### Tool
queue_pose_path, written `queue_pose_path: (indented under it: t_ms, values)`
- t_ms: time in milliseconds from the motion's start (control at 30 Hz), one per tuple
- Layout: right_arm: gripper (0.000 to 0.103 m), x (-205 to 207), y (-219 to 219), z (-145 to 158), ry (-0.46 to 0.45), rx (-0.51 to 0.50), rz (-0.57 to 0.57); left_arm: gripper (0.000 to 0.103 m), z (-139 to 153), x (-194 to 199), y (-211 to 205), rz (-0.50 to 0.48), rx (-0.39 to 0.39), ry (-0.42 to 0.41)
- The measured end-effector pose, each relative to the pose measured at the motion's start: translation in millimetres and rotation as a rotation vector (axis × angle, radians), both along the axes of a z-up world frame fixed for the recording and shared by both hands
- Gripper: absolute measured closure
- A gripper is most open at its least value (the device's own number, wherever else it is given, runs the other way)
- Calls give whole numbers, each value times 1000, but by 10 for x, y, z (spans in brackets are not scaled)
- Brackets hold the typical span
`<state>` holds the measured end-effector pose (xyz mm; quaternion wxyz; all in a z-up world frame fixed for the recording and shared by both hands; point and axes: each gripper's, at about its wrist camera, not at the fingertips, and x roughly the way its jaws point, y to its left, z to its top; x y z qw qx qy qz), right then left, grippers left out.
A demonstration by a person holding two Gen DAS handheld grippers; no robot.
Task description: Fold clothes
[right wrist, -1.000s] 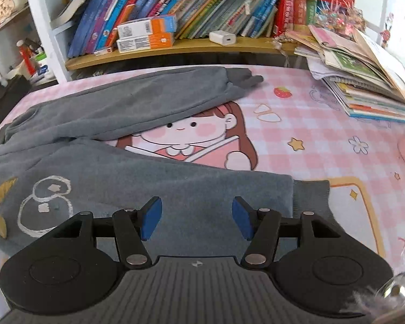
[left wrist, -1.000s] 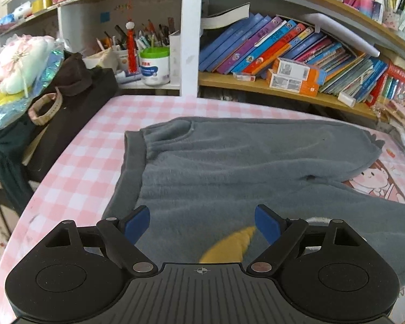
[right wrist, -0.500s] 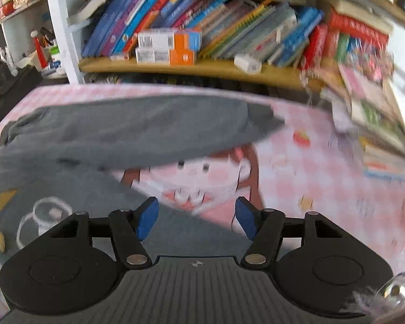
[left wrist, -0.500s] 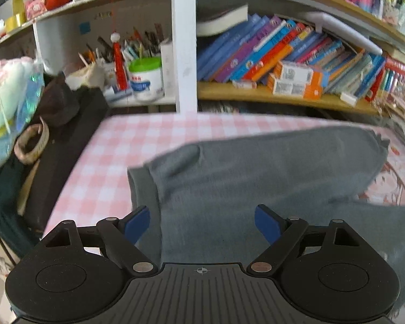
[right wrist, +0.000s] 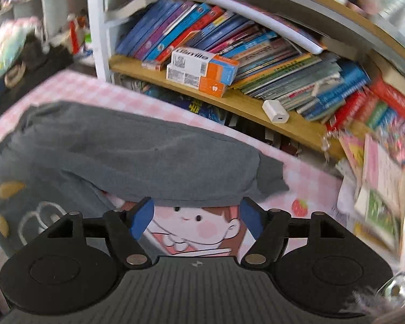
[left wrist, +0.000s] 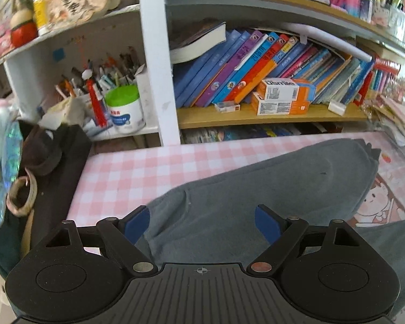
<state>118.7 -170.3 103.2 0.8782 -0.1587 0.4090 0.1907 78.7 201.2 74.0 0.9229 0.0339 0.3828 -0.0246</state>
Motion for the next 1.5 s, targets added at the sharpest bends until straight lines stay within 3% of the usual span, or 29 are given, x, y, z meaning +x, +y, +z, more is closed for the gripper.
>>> queue_pose_path:
  t_ms: [333, 767, 1100, 1500]
  values:
    - [35, 747, -101, -174, 54, 0, 39, 16, -133, 294, 53, -43, 48, 28]
    - [34, 1677, 4, -530, 111, -104, 145, 16, -442, 992, 277, -103, 83, 82]
    - [32, 2026, 89, -822, 153, -143, 195, 16, -779, 1320, 311, -148, 88, 125]
    - [31, 2328, 39, -1090, 188, -161, 175, 16, -1044, 1491, 290, -186, 100, 160]
